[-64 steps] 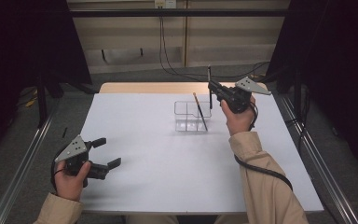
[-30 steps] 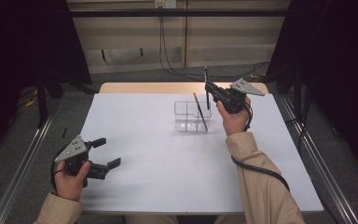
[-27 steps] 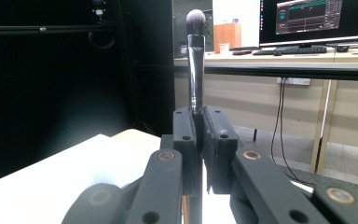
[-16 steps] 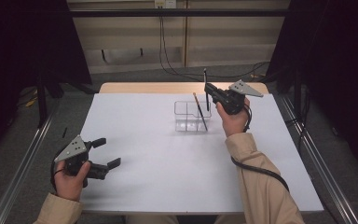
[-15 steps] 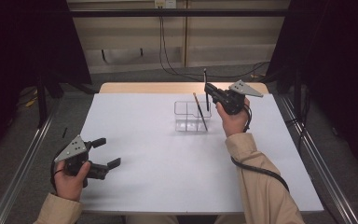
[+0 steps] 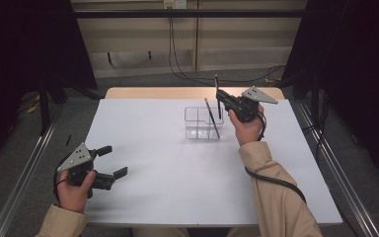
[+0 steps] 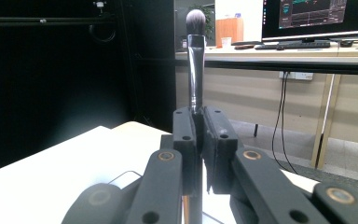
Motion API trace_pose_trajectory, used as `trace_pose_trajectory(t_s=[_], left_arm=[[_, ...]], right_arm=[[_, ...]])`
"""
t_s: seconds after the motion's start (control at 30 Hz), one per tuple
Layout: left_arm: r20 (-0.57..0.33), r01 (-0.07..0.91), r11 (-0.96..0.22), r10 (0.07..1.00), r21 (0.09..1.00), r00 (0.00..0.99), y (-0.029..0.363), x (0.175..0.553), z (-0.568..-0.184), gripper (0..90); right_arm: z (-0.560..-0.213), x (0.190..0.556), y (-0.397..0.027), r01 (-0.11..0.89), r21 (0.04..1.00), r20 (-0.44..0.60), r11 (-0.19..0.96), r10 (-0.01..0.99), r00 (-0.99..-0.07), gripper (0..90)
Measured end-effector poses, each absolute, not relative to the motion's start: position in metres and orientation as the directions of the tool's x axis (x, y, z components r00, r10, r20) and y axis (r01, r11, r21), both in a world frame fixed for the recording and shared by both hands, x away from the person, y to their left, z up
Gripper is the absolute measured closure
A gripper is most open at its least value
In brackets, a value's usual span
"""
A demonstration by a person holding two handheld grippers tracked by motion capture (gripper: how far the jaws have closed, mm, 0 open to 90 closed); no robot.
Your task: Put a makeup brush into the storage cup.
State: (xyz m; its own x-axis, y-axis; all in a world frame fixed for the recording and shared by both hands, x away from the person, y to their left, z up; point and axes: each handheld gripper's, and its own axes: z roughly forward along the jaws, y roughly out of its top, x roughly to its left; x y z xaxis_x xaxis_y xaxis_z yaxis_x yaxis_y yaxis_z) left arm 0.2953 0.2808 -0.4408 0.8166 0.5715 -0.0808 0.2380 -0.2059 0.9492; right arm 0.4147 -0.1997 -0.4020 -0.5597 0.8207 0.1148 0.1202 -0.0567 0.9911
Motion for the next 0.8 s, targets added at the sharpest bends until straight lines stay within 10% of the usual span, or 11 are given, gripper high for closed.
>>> trace_pose_trajectory(t_s=[0.8], left_arm=[[-0.080,0.238,-0.208,0.570,0.949,0.818,0.2802,0.2952,-0.4408,0.1]], right_arm=[[-0.4112,0.4117,-0.1997,0.135,0.990,0.109,-0.039,0.818,-0.565,84.7]])
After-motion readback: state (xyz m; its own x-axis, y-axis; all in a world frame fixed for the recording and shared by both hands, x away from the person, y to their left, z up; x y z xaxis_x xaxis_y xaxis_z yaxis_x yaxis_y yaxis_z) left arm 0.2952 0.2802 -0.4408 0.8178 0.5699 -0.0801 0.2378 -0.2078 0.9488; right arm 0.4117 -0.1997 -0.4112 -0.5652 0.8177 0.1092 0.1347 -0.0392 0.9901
